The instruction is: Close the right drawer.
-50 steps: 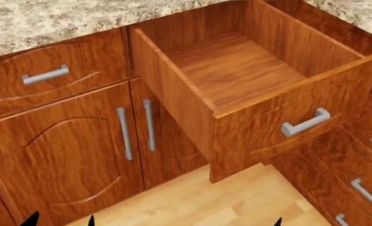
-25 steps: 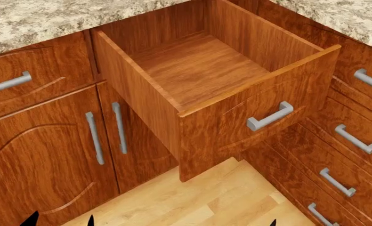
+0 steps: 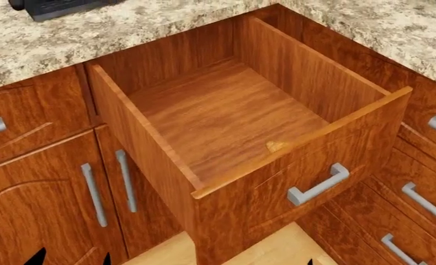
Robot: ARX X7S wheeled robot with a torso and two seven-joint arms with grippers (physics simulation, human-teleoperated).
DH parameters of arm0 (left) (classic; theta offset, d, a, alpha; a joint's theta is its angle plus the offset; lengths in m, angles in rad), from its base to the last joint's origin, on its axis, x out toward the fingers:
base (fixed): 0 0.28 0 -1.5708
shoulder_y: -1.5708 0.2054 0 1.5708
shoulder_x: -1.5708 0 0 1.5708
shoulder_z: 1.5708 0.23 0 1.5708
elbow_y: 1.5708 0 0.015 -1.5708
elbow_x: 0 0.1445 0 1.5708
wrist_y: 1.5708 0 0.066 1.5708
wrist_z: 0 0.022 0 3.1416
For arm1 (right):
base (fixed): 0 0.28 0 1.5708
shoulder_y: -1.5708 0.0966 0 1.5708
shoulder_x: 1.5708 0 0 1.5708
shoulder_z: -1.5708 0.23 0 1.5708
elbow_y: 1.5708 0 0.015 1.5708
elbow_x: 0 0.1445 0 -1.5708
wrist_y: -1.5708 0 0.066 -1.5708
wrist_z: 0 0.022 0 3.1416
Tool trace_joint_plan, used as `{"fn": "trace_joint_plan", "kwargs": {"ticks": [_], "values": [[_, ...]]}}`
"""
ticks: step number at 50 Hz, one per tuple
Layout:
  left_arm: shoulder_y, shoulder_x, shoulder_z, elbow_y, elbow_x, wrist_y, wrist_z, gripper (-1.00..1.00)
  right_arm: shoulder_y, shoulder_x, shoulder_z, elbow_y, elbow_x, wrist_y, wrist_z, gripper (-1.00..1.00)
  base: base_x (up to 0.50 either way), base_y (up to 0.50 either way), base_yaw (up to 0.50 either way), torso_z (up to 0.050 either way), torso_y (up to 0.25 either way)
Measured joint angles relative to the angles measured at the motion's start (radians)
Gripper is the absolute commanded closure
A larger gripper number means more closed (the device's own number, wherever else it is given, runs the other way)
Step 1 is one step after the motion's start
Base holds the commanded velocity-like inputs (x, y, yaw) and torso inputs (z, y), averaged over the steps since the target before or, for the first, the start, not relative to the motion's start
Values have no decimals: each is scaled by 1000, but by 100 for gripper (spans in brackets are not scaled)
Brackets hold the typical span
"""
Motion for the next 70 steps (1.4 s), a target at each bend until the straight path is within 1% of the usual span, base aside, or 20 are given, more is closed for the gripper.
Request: {"fn": "trace_joint_plan", "kwargs": {"ticks": [7,12,16,22,32,43,49,56,62,70], "values": [[1,-2,3,7,-7,-4,-1,-100,0,14,-12,-24,6,15,-16,-100,0,0,0,0,0],[-12,-8,-1,41,-34,-62,-6,-100,4,41,-16,-89,41,63,-54,-100,0,0,0,0,0],[-37,-28,-8,103,-65,-142,-9,-100,6,78,-9,-188,77,138,-79,-100,0,0,0,0,0],[-92,-75,-31,248,-147,-312,-15,-100,12,142,26,-363,149,274,-106,-100,0,0,0,0,0],[-201,-155,-101,457,-317,-583,-33,-100,54,250,139,-628,307,515,-125,-100,0,0,0,0,0],[-309,-216,-173,564,-449,-760,-50,-100,145,343,274,-798,507,740,-126,-100,0,0,0,0,0],[-369,-242,-206,599,-509,-834,-62,-100,229,386,332,-851,617,854,-108,-100,0,0,0,0,0],[-432,-271,-236,612,-554,-895,-70,-100,291,417,388,-876,709,938,-91,-100,0,0,0,0,0],[-478,-287,-246,605,-575,-927,-72,-100,301,440,457,-895,779,993,-69,-100,0,0,0,0,0],[-514,-303,-255,593,-587,-946,-70,-100,273,466,556,-928,843,1030,-42,-100,0,0,0,0,0]]}}
